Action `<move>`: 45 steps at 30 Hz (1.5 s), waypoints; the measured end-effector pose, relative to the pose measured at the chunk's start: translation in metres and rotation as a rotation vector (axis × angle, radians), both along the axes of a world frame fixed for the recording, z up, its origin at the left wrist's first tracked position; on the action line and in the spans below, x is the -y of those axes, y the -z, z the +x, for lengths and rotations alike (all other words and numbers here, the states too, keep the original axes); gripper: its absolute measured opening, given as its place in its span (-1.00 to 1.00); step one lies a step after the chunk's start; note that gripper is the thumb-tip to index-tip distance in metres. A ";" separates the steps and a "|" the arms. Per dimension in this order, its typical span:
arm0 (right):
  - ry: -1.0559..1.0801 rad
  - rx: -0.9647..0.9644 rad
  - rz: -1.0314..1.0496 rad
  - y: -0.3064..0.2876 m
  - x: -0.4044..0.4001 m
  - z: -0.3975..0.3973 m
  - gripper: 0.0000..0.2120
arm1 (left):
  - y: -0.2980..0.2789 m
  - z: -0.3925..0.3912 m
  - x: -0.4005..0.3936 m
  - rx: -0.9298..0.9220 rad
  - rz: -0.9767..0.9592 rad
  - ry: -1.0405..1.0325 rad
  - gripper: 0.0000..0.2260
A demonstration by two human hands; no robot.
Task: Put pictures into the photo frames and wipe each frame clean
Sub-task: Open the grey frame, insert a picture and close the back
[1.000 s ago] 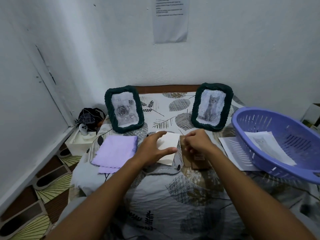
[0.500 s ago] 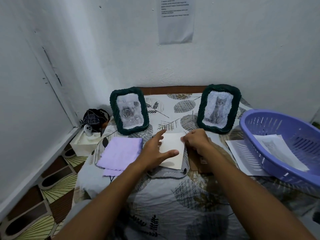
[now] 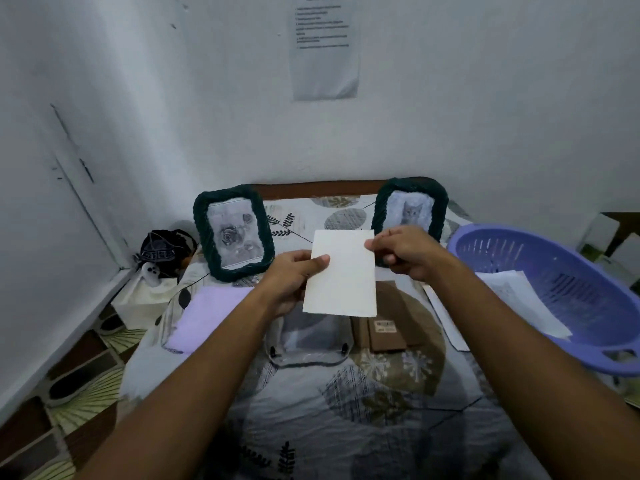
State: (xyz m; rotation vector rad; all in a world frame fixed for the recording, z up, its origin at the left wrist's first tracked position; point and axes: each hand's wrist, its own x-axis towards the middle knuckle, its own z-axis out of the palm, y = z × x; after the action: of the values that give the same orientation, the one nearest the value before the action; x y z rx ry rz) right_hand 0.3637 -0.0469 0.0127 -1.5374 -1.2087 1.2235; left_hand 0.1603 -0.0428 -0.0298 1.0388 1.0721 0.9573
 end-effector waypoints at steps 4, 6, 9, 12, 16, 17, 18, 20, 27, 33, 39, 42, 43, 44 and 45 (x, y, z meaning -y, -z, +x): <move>0.124 0.379 0.160 -0.013 0.015 0.034 -0.77 | -0.004 0.036 0.001 -0.009 0.027 -0.005 -0.92; 0.210 0.725 0.196 -0.014 0.025 0.062 -0.70 | 0.000 0.054 0.001 -0.036 0.034 -0.015 -0.91; 0.164 0.933 -0.038 -0.008 0.040 0.099 -0.39 | 0.012 0.085 0.004 -0.126 0.041 -0.024 -0.88; 0.046 0.734 -0.148 0.004 0.048 0.107 -0.23 | 0.027 0.111 0.004 -0.223 0.024 -0.059 -0.86; 0.094 0.601 -0.082 0.014 0.046 0.112 -0.42 | 0.041 0.138 0.000 -0.340 0.043 -0.080 -0.87; 0.100 0.574 -0.070 0.013 0.046 0.115 -0.51 | 0.044 0.145 0.000 -0.345 0.046 -0.083 -0.87; 0.107 0.561 -0.059 0.010 0.046 0.117 -0.59 | 0.047 0.151 0.000 -0.349 0.048 -0.091 -0.88; 0.117 0.559 -0.031 0.003 0.049 0.121 -0.72 | 0.052 0.164 0.001 -0.363 0.035 -0.099 -0.86; 0.088 0.505 -0.001 -0.001 0.051 0.127 -0.88 | 0.062 0.205 0.004 -0.409 0.002 -0.074 -0.86; 0.072 0.458 0.000 0.011 0.046 0.125 -0.88 | 0.059 0.221 0.006 -0.403 -0.034 -0.062 -0.77; 0.063 0.469 -0.010 0.021 0.045 0.120 -0.88 | 0.052 0.211 0.004 -0.341 -0.092 -0.001 -0.87; 0.064 0.490 0.003 0.025 0.044 0.118 -0.86 | 0.039 0.196 0.007 -0.298 -0.102 0.058 -0.84; 0.060 0.496 0.005 0.025 0.045 0.118 -0.86 | 0.035 0.190 0.007 -0.329 -0.075 0.062 -0.79; 0.058 0.498 0.002 0.025 0.046 0.119 -0.85 | 0.031 0.185 0.007 -0.379 -0.027 0.052 -0.74; 0.055 0.492 0.000 0.024 0.047 0.121 -0.83 | 0.026 0.181 0.006 -0.433 0.041 0.033 -0.70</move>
State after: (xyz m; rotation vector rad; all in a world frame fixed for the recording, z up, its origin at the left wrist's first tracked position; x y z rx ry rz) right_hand 0.4850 -0.0936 -0.0114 -1.9262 -1.4580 0.8291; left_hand 0.3415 -0.0484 -0.0561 1.3309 1.3874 0.7451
